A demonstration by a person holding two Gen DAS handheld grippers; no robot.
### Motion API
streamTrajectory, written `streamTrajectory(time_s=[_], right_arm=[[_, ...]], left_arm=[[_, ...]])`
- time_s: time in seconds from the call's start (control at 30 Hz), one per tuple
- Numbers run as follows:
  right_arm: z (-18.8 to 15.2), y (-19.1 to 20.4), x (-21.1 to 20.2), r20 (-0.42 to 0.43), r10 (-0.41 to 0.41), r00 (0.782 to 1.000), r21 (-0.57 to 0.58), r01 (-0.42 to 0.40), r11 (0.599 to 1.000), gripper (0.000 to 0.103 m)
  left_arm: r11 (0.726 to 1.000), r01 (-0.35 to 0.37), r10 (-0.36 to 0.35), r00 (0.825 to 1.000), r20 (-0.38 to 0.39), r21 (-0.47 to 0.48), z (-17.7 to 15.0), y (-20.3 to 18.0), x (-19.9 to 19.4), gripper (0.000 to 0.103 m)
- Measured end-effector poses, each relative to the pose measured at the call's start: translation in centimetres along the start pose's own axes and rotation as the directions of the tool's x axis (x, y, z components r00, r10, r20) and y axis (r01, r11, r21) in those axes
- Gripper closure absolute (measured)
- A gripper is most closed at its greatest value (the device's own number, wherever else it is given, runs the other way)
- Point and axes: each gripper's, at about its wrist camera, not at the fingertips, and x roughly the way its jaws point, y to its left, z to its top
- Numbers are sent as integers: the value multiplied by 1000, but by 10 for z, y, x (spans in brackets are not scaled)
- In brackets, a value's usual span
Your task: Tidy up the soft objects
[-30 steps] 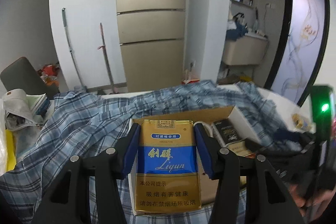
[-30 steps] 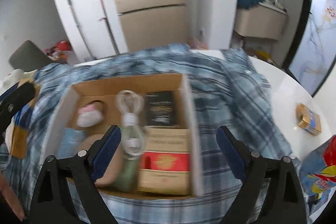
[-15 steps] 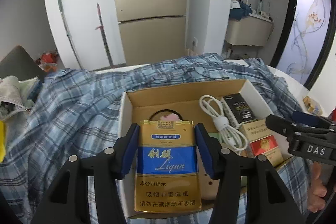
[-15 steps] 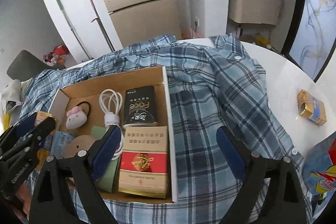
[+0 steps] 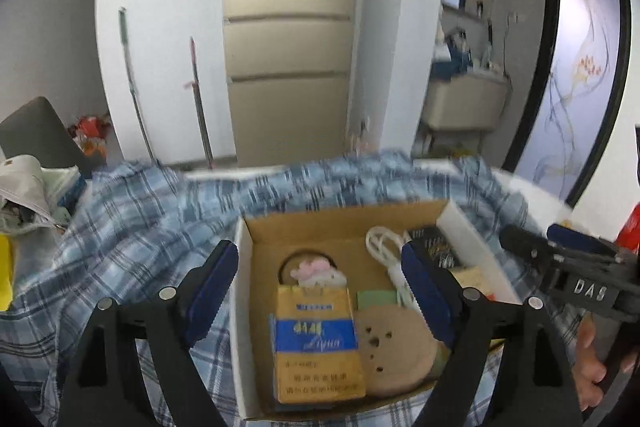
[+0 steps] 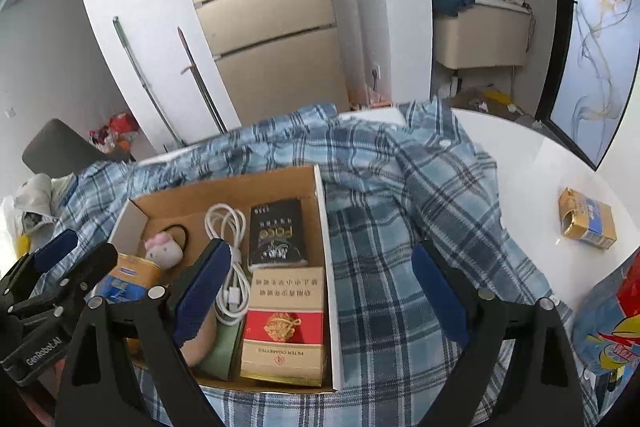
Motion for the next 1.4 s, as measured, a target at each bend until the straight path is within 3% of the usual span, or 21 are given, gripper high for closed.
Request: streamTrajectory(time_s=[0.1,0.23,0.4,0.57,0.7,0.8,0.83,1.0,1.07,1.17,1.23,1.4], right_arm=[[3,6,-22,121,-26,992,-38,30,999,11],[9,10,-63,284,-17,959,-54,34,998,9],[17,17,-125,476,-43,879,-52,76,996,0],[15,30,-172,563,-5,826,-128,93,987,0],[4,36,-196,596,43,802,-171,75,982,0],[-7,33,-212,629,70,774,-166,46,985,0],[-10,31,-216,635,74,769,-161,39,986,0],[-20,32,-226,642,113,758,-202,25,979,0],[-28,36,-229,656,105,748,-221,57,974,0],[-38,36,-229,650,122,750,-238,48,970,0],[-45,33,-227,645,124,754,-229,37,973,0],[-61,27,-212,622,143,770,-232,7,973,0]], left_arm=[[999,-26,28,994,109,-18,8,4,-25,18],[999,-16,25,978,209,-46,20,9,-59,18],[999,-16,24,953,301,-29,32,5,-109,17],[999,-18,27,920,392,-26,30,3,-157,17],[1000,-2,13,899,437,-26,26,3,-186,17],[1000,-20,21,875,484,-6,18,2,-207,0],[999,-32,28,861,507,-1,14,1,-214,0],[1000,-29,29,836,548,-9,-5,0,-242,0],[1000,-27,25,836,549,-4,-13,1,-248,0],[1000,-14,9,848,529,6,-24,3,-249,0],[1000,-18,3,859,512,24,-32,1,-248,0],[996,-72,34,858,513,56,-58,0,-241,0]])
